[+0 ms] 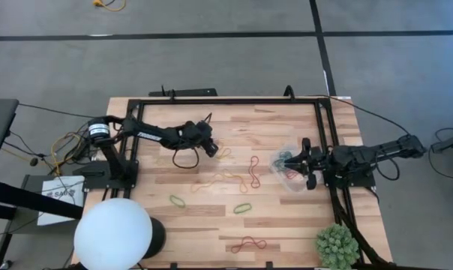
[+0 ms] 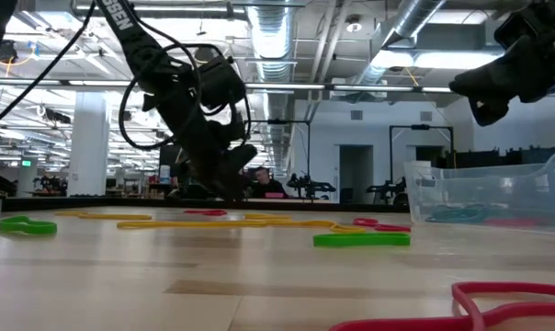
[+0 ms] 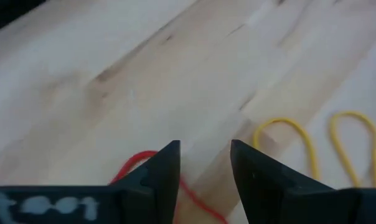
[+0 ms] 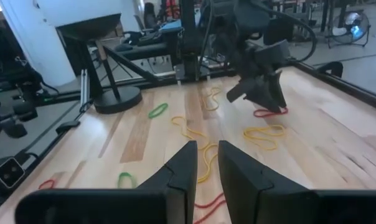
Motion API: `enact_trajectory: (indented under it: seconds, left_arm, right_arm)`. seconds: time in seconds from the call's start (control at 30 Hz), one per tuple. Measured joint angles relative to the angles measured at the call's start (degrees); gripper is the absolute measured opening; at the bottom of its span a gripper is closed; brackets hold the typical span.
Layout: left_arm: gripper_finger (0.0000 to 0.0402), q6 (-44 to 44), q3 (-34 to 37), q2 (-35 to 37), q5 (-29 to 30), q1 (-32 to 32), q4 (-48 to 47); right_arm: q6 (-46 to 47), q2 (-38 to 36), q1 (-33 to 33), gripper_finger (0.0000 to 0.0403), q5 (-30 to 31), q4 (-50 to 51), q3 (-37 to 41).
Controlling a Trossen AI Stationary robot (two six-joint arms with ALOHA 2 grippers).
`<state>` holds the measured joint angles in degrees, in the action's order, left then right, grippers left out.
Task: Pick and place items into bin
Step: Put the red rubber band into the transparent bin
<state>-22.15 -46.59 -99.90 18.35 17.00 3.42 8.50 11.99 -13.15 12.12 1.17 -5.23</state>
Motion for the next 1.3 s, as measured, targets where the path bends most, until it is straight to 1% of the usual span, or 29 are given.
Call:
enact_trajectory:
  seconds: [0.13, 0.27, 0.37, 0.53, 0.67, 0.73, 0.8, 0.83, 0.9, 0.97, 1.0, 1.07, 1.1, 1.13, 1.23, 1.3]
  left_arm:
    - [0.0132, -1.16, -1.04, 0.13, 5.85, -0.12, -3.88]
    - [0.0132, -5.94, -1.12, -0.37, 5.78, 0.0, -5.59]
    - [0.0132, -8.42, -0.76, -1.2, 5.09, -0.1, -7.91]
    - [0.0132, -9.2, -0.93, -3.43, 5.52, -0.18, -5.81]
    - [0.0132, -10.39, -0.98, -5.37, 7.18, -0.5, -3.96]
    - [0.013, -11.74, -1.0, -5.77, 7.93, -0.6, -3.76]
    - [0.0116, -12.13, -1.0, -5.85, 7.7, -0.82, -3.87]
    - [0.0103, -12.13, -1.0, -5.88, 7.63, -0.9, -3.83]
    - [0.0066, -11.53, -1.0, -5.91, 7.15, -0.88, -3.52]
    - [0.0022, -8.1, -0.98, -5.97, 6.78, -0.81, -2.89]
    - [0.0012, -7.04, -0.95, -5.99, 6.73, -0.77, -2.43]
    - [0.0008, -6.8, -0.85, -5.77, 6.36, -0.71, -0.51]
    - [0.0005, -6.82, -0.74, -5.39, 5.55, -0.72, 0.85]
    - [0.0003, -6.9, -0.62, -5.15, 3.12, -1.01, 3.32]
    - [0.0002, -5.35, -1.96, -3.97, -7.55, -3.56, 14.01]
    - [0.0001, -3.14, -4.4, -2.99, -14.93, -5.9, 23.38]
  right_arm:
    - [-2.23, 0.0, 0.04, 0.0059, 0.01, 0.02, 0.0]
    - [-5.48, 0.0, 0.04, 0.0059, 0.02, -0.11, 0.0]
    - [-5.95, -0.02, 0.13, 0.0059, 0.03, -0.65, 0.0]
    - [-5.95, 0.0, 0.15, 0.0059, 0.02, -0.85, 0.0]
    - [-5.78, 0.0, 0.15, 0.0059, 0.11, -1.0, 0.0]
    - [-4.0, -0.02, 0.15, 0.0059, 0.13, -0.8, 0.0]
    - [-1.73, 0.0, 0.15, 0.0059, 0.15, 0.3, 0.0]
    - [-1.17, 0.0, 0.15, 0.0059, 0.17, 0.65, 0.0]
    - [-1.18, -0.02, 0.15, 0.0059, 0.18, 0.49, 0.0]
    - [-1.16, 0.0, 0.15, 0.0059, 0.59, 0.48, 0.0]
    - [-1.07, -0.01, 0.15, 0.0059, 1.16, 0.42, 0.0]
    - [-0.99, 0.0, 0.15, 0.0059, 2.17, -0.02, 0.0]
    - [-0.99, 0.0, 0.15, 0.0059, 2.79, -0.17, 0.0]
    - [-0.97, 0.0, 0.15, 0.0059, 3.09, -0.36, 0.0]
    - [-0.97, 0.0, 0.15, 0.0059, 3.21, -0.4, 0.0]
    - [-0.97, -0.01, 0.15, 0.0059, 3.19, -0.4, 0.0]
